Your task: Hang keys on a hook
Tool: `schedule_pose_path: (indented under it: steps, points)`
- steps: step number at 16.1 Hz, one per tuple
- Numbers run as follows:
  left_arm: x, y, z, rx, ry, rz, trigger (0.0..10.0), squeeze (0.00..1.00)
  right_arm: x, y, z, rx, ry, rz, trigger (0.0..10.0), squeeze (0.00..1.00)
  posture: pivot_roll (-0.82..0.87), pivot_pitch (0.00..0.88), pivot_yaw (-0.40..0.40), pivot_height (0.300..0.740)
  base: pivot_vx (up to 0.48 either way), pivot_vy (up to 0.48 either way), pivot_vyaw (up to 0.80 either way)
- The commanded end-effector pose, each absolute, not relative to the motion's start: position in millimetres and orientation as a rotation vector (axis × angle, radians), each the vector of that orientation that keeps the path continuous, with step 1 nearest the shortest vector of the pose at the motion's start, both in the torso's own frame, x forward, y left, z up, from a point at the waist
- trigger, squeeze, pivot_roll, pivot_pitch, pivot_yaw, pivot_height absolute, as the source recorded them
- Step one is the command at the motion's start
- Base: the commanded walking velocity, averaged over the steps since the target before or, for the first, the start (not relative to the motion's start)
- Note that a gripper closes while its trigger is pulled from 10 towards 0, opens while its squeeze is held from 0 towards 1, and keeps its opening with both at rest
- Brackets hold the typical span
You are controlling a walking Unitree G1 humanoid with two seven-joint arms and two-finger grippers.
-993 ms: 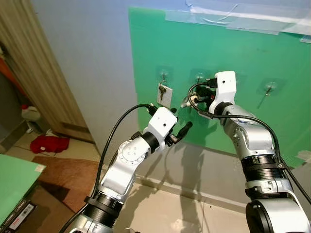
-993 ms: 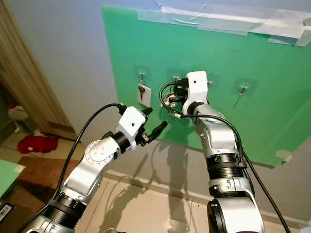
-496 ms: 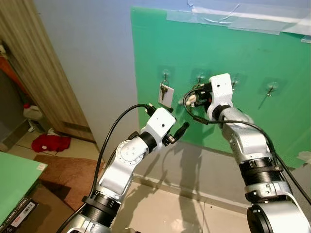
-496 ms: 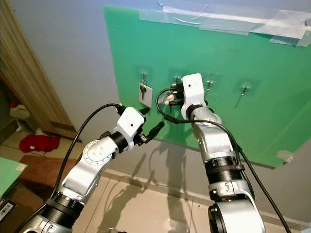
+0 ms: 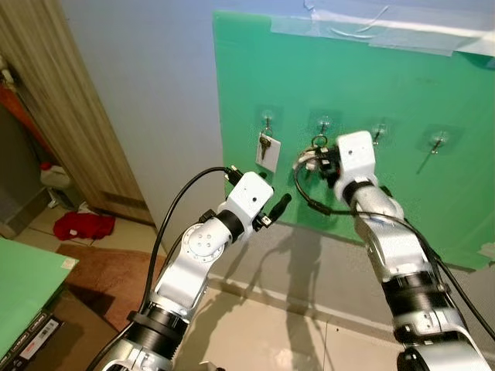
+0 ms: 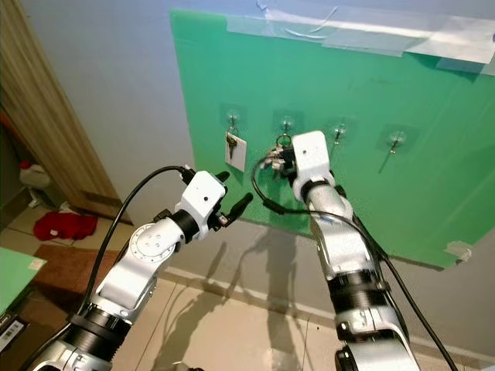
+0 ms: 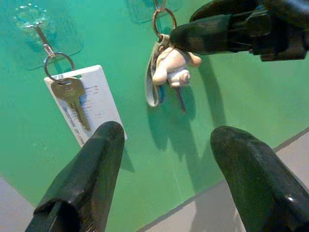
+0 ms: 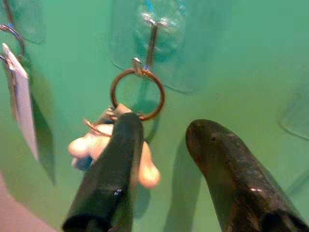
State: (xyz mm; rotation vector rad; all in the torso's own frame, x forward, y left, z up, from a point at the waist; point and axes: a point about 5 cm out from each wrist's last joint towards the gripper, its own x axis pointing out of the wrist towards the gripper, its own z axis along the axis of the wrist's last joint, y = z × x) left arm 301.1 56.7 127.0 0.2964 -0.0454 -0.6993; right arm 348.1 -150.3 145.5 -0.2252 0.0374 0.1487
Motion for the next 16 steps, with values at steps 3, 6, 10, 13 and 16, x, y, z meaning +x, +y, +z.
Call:
schedule_pose_path:
  steps: [3,6,10,13,16]
  points:
    - [304.5,57.4,127.8,0.289,-0.049,-0.678,10.0,0.00,337.0,-161.7,141.2,-0.258,0.012,0.088,10.0,1.00,-0.10,0.000,0.061,0.740,0.000,0.000,0.00]
    - [303.3,60.0,126.3,0.164,-0.021,-0.656,10.0,0.00,327.0,-164.5,139.8,-0.309,-0.038,0.077,10.0,1.00,-0.10,0.000,0.063,0.740,0.000,0.000,0.00]
    - [304.1,97.6,117.5,-0.024,0.041,-0.441,10.0,0.00,307.0,-190.3,128.2,-0.308,-0.059,-0.006,10.0,1.00,-0.07,0.000,0.062,0.740,0.000,0.000,0.00]
    - [289.5,115.5,107.6,0.120,0.011,-0.385,10.0,0.00,283.4,-198.0,94.2,-0.212,0.036,-0.039,10.0,1.00,-0.06,0.000,0.069,0.740,0.000,0.000,0.00]
    - [259.2,129.4,112.6,0.560,-0.231,-0.414,10.0,0.00,256.5,-181.8,74.4,-0.035,0.071,0.065,10.0,0.00,-0.05,0.000,0.073,0.740,0.000,0.000,0.00]
